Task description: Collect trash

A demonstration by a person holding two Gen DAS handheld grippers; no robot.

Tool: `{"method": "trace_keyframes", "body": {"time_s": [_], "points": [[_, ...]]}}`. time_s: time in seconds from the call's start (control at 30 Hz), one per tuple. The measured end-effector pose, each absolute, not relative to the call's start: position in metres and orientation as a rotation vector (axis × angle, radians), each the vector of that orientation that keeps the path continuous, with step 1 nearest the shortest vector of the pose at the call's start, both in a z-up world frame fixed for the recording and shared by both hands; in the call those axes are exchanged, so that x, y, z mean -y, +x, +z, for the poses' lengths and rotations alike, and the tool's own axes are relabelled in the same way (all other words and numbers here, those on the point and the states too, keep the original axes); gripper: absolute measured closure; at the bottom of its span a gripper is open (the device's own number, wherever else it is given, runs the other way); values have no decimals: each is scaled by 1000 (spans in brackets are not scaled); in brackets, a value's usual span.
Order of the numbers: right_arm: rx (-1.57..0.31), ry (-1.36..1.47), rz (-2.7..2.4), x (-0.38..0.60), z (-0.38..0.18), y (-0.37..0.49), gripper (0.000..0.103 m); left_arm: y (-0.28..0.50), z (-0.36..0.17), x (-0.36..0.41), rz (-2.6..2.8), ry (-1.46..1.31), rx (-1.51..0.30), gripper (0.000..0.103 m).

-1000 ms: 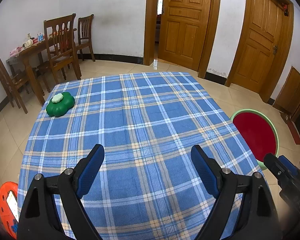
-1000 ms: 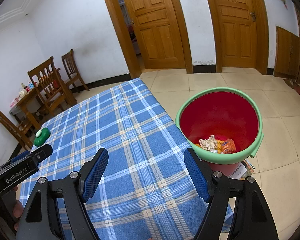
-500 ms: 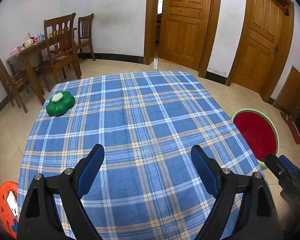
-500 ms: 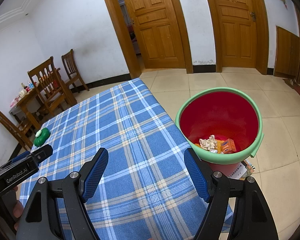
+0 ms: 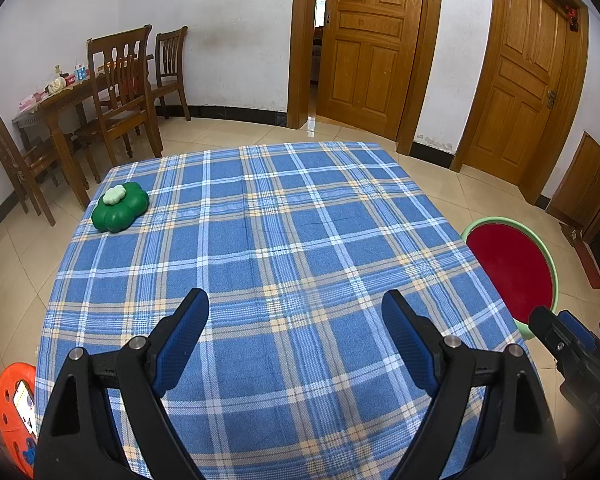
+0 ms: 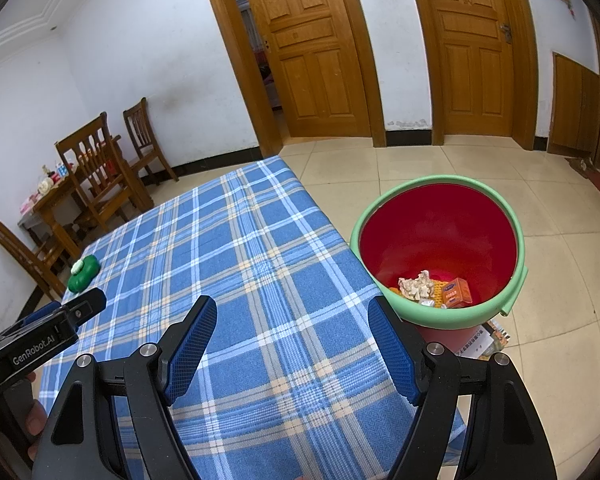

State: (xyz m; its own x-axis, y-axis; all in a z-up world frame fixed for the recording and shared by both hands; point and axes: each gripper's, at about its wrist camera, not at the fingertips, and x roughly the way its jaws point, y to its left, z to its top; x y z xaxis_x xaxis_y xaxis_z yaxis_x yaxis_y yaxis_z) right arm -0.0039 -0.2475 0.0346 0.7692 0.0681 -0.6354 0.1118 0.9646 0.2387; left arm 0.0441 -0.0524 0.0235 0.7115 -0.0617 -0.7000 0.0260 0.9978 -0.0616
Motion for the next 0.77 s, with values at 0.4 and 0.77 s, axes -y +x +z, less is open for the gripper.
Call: {"method": "trace_keyframes", "body": {"time_s": [0.4,0.77], "points": [[-695,272,-24,247,35,-4,24,44,24,53,-49,-49,-778,15],[-696,271,-25,247,35,-4,24,43,22,52,-48,-51,-782,15]]}}
